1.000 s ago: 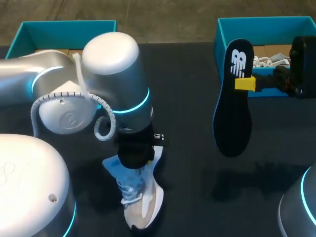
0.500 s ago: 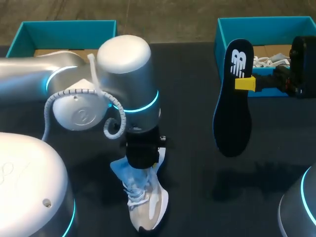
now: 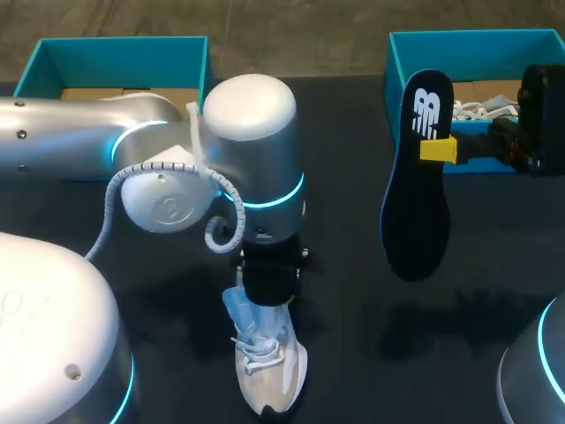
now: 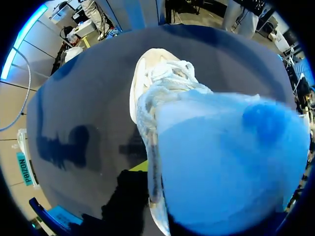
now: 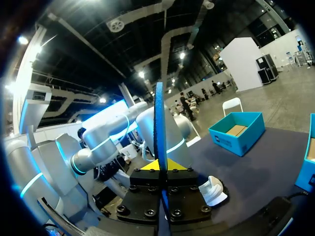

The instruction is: Take the shoe out of the shoebox, open the shoe tongue, remove and reinsert the insole, then place the shoe into the shoebox

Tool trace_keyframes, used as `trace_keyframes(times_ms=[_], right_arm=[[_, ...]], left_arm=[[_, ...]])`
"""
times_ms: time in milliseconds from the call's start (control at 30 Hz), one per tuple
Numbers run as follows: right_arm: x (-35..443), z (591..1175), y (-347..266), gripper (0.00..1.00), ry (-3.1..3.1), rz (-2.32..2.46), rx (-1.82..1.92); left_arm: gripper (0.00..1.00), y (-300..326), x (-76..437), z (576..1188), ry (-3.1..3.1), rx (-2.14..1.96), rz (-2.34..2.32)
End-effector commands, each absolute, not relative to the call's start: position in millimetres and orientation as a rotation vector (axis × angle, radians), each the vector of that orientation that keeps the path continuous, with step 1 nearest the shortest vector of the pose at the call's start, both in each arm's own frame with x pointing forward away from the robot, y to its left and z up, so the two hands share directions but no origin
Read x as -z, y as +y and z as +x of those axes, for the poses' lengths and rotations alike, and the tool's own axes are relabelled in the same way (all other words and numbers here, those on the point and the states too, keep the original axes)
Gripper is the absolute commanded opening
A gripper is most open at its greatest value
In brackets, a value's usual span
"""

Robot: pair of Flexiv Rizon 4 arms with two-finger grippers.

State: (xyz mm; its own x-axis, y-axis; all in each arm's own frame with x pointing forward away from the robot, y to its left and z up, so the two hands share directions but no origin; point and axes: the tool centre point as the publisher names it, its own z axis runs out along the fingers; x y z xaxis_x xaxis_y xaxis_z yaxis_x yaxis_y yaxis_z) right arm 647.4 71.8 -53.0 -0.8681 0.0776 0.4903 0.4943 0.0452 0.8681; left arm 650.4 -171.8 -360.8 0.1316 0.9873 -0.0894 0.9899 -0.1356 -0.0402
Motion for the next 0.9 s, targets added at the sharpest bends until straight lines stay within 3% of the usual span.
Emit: trace_keyframes(times_ms=[33, 133, 233, 333, 433, 900], right_arm=[[54, 648, 73, 0.0, -2.019, -0.579, 1.89], [54, 648, 73, 0.0, -2.019, -0.579, 1.89], [54, 648, 73, 0.0, -2.019, -0.579, 1.89], [54, 648, 73, 0.0, -2.019, -0.579, 1.89], [54, 648, 73, 0.0, -2.019, -0.579, 1.89], [54, 648, 73, 0.0, -2.019, -0.579, 1.89]], left_arm=[[0.48, -178, 367, 651, 2.053, 0.144, 2.343], [0.52, -179, 368, 652, 2.058, 0.148, 2.332], [0.67, -180, 367, 653, 2.055, 0.151, 2.326], [0.89, -180, 365, 654, 2.053, 0.158, 2.312], [1.0, -179, 360, 660, 2.069, 0.182, 2.267], [1.0, -169, 308, 684, 1.997, 0.394, 1.99]])
